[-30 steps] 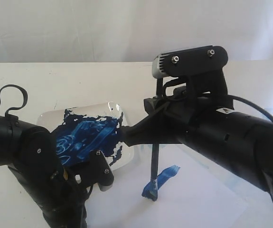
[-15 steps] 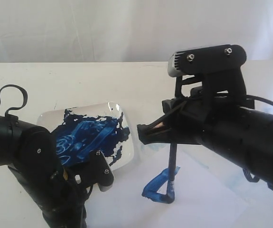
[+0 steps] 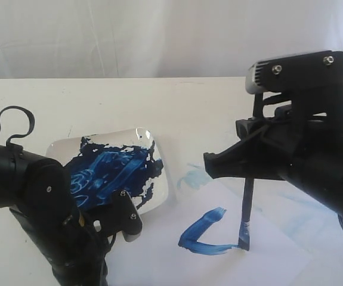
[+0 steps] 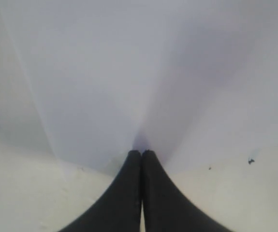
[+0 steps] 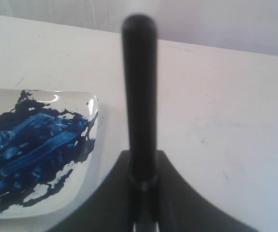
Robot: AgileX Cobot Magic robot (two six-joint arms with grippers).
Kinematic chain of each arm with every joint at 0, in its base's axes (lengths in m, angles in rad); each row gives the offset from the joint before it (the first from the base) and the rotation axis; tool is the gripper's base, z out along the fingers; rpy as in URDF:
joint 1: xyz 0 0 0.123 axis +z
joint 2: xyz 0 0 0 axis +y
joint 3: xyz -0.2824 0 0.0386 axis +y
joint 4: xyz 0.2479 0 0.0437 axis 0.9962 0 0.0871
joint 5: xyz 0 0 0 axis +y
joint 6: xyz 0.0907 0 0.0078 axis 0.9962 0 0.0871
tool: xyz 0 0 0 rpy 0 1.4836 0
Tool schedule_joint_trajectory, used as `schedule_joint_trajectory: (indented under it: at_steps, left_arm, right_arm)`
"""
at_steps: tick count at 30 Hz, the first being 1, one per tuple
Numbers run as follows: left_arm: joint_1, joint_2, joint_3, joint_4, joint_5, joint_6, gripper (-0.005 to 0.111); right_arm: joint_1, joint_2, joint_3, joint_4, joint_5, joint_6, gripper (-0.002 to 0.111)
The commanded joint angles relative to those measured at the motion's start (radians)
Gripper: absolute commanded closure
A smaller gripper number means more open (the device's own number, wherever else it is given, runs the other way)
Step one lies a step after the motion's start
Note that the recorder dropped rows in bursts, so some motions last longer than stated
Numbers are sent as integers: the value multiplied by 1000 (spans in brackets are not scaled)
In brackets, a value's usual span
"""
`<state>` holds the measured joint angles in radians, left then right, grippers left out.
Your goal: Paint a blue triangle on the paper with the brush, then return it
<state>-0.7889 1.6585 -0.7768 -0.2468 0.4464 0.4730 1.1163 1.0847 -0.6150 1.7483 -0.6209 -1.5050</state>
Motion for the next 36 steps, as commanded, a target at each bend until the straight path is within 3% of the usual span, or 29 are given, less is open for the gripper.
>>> schedule_joint_trajectory:
  at_steps: [1,9,17,21,36]
  left_arm:
    - [-1,6,9,-8,46,-3,107]
    - [-1,6,9,-8,46,-3,107]
    - [-1,6,9,-8,47,-3,107]
    - [-1,6,9,-8,47,-3,107]
    - [-1,6,9,-8,47,-3,107]
  right_arm:
    - [5,-42,24,-4,-12,-10,108]
    - [5,-73,24,-42,138,37,108]
    - [5,10,18,-458,180,420,108]
    - [5,67,8,-572,180,537,108]
    - [5,130,8,-548,191,548,108]
